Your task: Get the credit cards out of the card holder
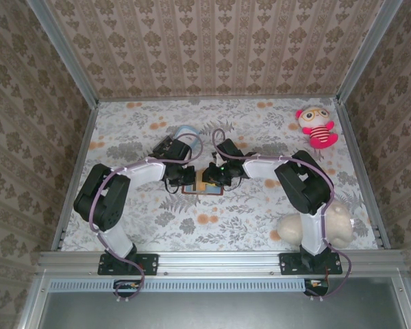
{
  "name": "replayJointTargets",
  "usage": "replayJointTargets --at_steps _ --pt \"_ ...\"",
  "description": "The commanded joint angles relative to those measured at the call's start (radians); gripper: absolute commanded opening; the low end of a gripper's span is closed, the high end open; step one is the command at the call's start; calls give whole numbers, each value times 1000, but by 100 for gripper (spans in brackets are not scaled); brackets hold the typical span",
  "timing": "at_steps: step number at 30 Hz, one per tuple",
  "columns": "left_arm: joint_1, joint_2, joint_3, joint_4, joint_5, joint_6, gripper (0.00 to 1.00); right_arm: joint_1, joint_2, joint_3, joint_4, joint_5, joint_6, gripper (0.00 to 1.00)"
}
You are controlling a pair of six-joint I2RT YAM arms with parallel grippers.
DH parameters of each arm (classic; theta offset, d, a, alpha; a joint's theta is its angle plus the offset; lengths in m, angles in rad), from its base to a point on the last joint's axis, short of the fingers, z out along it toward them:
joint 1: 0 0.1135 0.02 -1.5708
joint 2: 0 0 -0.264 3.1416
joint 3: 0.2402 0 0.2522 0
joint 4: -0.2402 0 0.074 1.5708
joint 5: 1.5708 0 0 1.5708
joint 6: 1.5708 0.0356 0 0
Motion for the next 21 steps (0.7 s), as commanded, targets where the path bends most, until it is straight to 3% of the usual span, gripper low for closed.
replayJointTargets --at_steps 1,4,9,21 --pt "-10 9 -29 -33 0 -12 12 2 38 25 14 -39 -1 22" --pt "-10 14 -32 -31 -3 -11 12 1 44 24 25 -49 2 19" --pt "-9 6 -32 -46 -23 -6 15 -1 29 5 32 -39 0 7" --pt "5 -34 -56 -17 -9 -15 40 -57 -132 -157 -5 -1 -65 0"
